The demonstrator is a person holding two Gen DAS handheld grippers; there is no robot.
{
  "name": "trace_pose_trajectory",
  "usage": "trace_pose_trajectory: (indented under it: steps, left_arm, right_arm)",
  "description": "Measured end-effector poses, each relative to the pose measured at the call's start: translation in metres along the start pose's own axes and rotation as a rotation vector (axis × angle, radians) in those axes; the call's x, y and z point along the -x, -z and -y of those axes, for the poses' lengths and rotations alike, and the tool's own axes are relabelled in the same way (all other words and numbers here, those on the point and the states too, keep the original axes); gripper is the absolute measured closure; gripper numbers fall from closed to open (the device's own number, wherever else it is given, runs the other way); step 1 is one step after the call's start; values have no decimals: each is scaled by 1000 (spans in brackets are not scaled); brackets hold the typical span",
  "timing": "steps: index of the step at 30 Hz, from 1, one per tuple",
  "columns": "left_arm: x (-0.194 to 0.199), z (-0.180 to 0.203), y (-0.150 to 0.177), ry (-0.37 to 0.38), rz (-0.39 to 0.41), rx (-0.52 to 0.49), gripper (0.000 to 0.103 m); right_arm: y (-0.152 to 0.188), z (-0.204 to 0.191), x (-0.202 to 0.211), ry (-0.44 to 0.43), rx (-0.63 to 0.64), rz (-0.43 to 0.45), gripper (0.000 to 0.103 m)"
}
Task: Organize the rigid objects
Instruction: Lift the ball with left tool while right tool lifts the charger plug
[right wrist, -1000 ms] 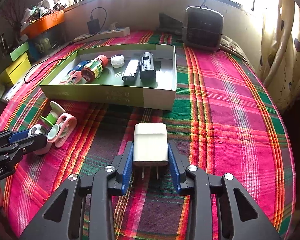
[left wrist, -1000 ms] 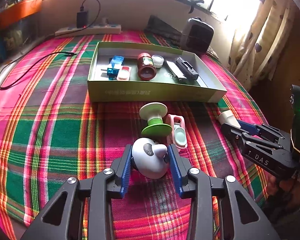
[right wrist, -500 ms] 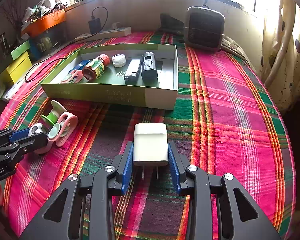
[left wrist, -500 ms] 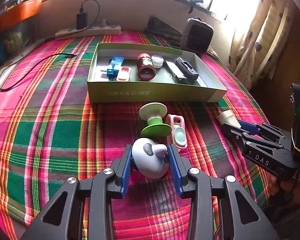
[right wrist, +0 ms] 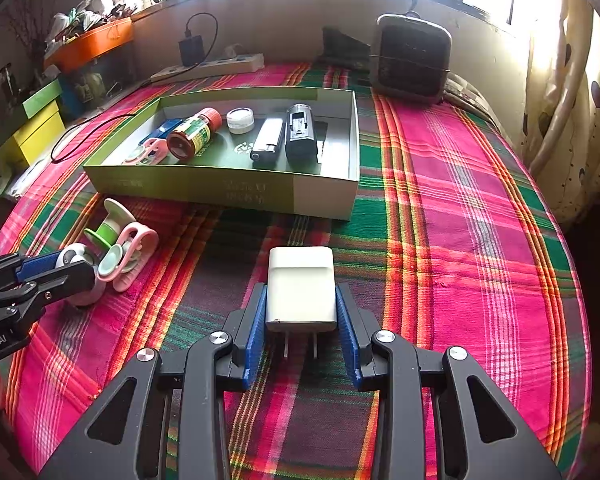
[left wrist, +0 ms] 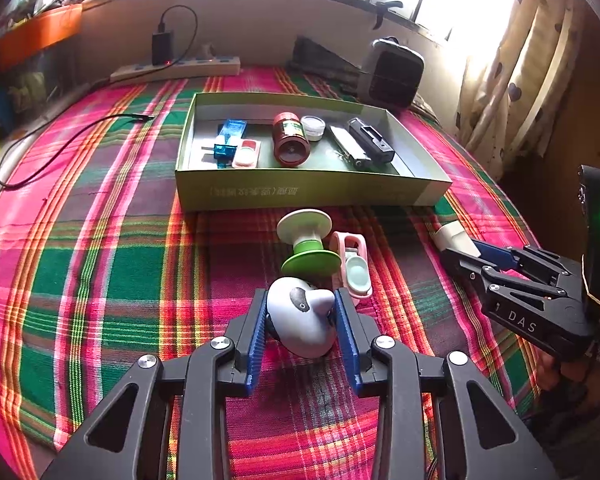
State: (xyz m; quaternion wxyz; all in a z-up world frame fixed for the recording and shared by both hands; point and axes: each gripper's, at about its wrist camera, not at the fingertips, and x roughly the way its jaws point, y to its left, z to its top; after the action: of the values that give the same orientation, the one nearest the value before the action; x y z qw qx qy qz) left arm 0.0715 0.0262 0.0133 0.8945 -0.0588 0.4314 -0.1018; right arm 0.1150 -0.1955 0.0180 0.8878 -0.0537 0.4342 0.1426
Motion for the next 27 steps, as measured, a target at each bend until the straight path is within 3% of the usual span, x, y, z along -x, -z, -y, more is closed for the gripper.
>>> trace_pose_trajectory:
  steps: [27]
  left_arm:
    - [22, 6, -2, -37, 49, -30, 72]
  right_arm:
    - [1, -11, 19, -22, -3, 53, 68]
